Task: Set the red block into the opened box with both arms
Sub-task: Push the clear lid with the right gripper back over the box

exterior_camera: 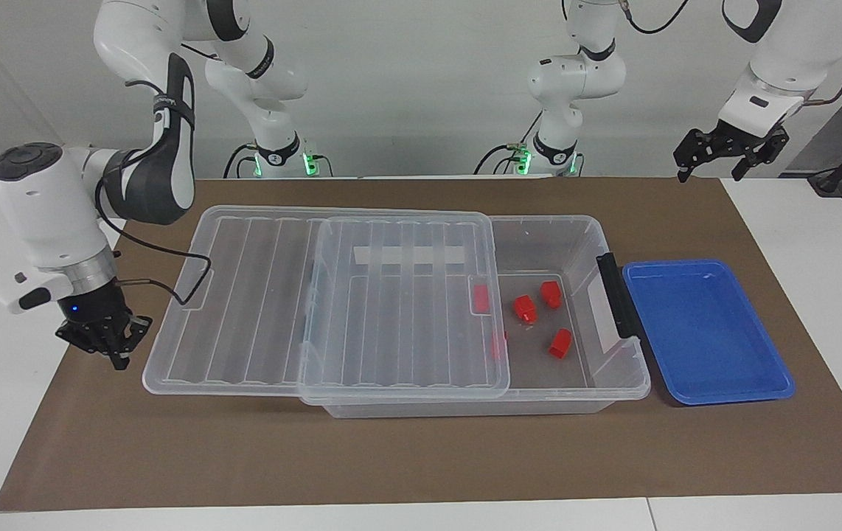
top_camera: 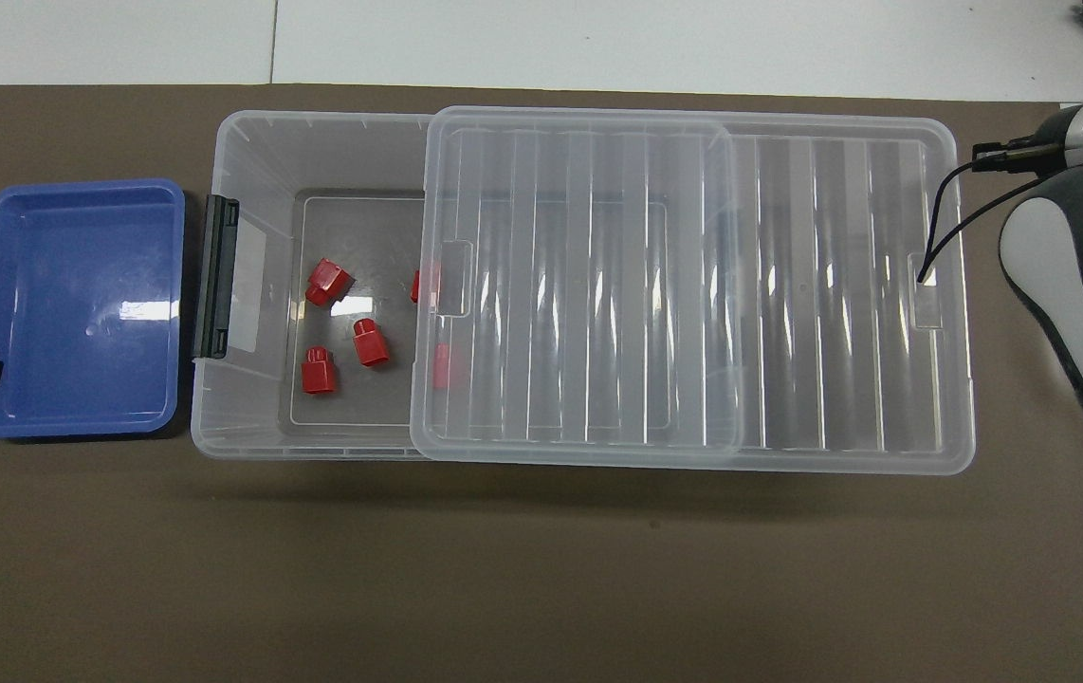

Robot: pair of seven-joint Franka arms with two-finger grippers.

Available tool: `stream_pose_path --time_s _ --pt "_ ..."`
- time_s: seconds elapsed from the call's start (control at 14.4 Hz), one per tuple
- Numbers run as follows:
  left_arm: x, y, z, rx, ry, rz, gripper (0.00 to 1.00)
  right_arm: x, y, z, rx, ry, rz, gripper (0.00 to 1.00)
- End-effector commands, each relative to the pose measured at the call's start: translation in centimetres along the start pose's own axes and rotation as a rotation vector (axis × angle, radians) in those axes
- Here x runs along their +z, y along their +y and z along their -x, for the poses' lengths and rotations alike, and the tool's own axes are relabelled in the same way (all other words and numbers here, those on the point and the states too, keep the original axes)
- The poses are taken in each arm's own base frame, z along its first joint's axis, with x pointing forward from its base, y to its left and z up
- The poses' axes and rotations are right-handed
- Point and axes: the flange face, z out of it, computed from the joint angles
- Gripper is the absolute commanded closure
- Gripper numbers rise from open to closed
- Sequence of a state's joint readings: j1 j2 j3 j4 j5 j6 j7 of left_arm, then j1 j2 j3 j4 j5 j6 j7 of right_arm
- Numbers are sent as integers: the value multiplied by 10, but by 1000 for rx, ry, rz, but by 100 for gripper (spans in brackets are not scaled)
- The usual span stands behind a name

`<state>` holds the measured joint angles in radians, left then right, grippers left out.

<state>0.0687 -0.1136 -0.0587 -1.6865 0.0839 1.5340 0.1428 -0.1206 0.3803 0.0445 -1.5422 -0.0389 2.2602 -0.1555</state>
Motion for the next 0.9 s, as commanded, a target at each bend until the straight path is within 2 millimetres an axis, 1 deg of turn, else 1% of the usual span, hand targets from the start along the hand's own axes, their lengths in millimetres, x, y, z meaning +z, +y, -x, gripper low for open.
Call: stream_pose_path --time_s 0.0,0.28,0.35,0.48,0.69,0.76,0.83 --pt "-2 0 4 8 22 9 0 5 -15 -7 -27 19 -34 100" --pt "-4 1 6 11 26 12 0 6 -47 -9 -72 14 -56 100" --pt "-5 0 6 10 27 11 0 7 -51 -8 -77 2 -60 100" --pt "-5 -1 7 8 27 13 0 8 -66 -6 -104 -14 -80 100" --pt "-5 0 6 8 30 12 0 8 -80 -5 -161 -25 -97 100" --pt "3 0 5 4 31 12 0 8 -85 -5 -166 -30 -102 100" --pt "8 3 8 4 43 17 0 8 -90 -5 -170 -30 -107 100"
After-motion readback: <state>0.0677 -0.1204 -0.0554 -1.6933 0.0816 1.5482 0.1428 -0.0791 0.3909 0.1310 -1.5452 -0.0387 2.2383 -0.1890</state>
